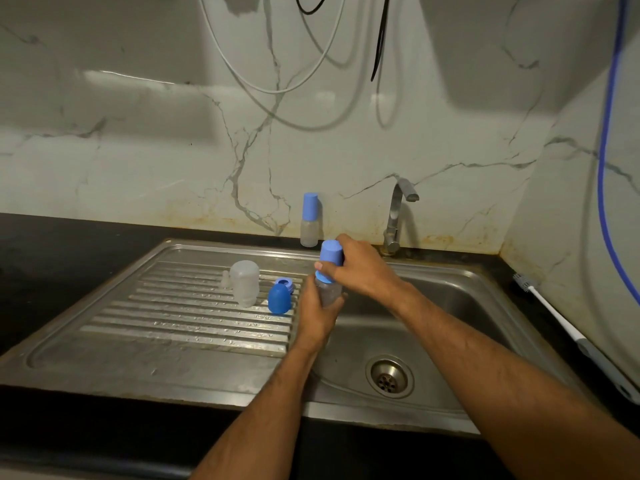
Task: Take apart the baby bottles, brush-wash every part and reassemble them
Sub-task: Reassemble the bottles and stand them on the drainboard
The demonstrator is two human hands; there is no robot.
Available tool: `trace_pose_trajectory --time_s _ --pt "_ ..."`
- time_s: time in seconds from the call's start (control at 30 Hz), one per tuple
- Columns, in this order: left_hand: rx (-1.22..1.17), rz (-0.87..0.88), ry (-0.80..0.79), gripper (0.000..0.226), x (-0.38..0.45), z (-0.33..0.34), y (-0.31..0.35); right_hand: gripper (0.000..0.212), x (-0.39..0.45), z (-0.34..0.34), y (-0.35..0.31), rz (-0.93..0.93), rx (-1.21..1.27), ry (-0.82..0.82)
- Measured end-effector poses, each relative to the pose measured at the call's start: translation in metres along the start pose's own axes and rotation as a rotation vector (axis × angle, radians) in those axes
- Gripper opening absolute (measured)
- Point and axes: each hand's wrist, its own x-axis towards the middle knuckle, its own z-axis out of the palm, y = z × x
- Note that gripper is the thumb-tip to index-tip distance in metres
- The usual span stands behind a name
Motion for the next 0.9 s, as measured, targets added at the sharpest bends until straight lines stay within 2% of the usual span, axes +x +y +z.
trace_pose_trajectory --time_s 0.1,0.17,0.43,0.63,0.8,0.9 --pt "-0.017 -0.020 0.012 0.052 0.002 -0.001 0.005 0.059 -0.004 0.007 0.011 0.021 0.121 -0.034" --pt "0.006 -0.030 0.012 0.049 0.001 -0.002 0.005 0.063 -0.009 0.014 0.016 0.038 0.144 -0.053" --pt "0.096 0.017 0.033 0.048 0.011 -0.004 0.016 0.053 -0.002 0.013 0.015 0.101 0.298 -0.042" --pt "0.144 0.095 -0.016 0.059 0.027 -0.018 0.043 0.048 0.018 -0.002 0.003 0.117 0.345 0.028" --pt "0.247 0.204 0.006 0.072 0.057 -0.052 0.068 0.047 0.046 -0.019 -0.011 0.089 0.294 0.107" --pt "0.299 0.224 -0.002 0.072 0.081 -0.070 0.082 0.048 0.060 -0.020 -0.022 0.062 0.269 0.110"
